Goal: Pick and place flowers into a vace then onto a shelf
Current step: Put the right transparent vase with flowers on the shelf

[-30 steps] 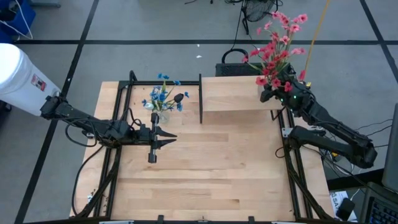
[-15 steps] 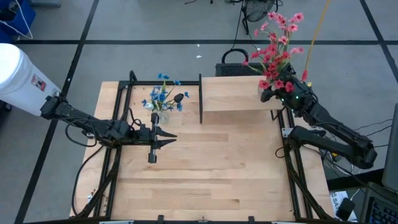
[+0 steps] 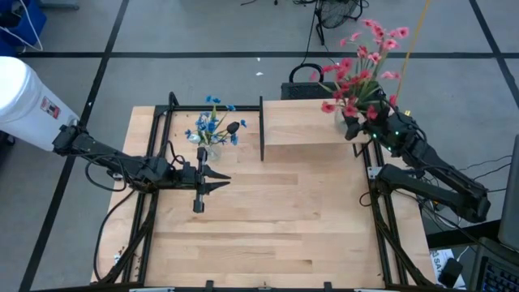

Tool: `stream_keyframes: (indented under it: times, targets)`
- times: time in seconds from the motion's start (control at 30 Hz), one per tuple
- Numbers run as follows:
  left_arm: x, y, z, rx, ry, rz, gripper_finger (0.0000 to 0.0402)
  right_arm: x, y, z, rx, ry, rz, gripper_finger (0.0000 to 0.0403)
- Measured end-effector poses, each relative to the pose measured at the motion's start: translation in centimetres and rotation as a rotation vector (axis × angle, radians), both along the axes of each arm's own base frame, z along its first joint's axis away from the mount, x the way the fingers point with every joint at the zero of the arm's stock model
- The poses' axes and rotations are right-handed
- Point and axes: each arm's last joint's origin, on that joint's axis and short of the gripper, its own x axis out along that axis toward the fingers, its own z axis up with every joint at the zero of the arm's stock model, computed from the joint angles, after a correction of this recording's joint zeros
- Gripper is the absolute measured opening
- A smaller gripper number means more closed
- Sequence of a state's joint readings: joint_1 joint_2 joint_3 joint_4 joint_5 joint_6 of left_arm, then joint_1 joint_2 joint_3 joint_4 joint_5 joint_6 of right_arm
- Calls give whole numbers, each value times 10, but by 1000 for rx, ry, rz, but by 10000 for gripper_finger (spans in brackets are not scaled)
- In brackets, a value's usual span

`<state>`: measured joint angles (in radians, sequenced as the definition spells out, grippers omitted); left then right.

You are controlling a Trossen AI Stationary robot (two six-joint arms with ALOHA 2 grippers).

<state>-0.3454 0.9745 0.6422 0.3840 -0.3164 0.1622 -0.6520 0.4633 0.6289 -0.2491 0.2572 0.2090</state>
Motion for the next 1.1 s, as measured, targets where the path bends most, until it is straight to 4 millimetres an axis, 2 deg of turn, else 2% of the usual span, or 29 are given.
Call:
stream_keyframes:
  times: [0.27,0.47,1.1]
  targets:
    - [0,0,0,-6,0,0,58,-5,3,-13,95,101,-21,281]
    - [0,0,0,-4,-1,0,58,-4,8,-16,149,97,78,281]
    - [0,0,0,-5,1,0,58,-10,10,-13,63,129,7,281]
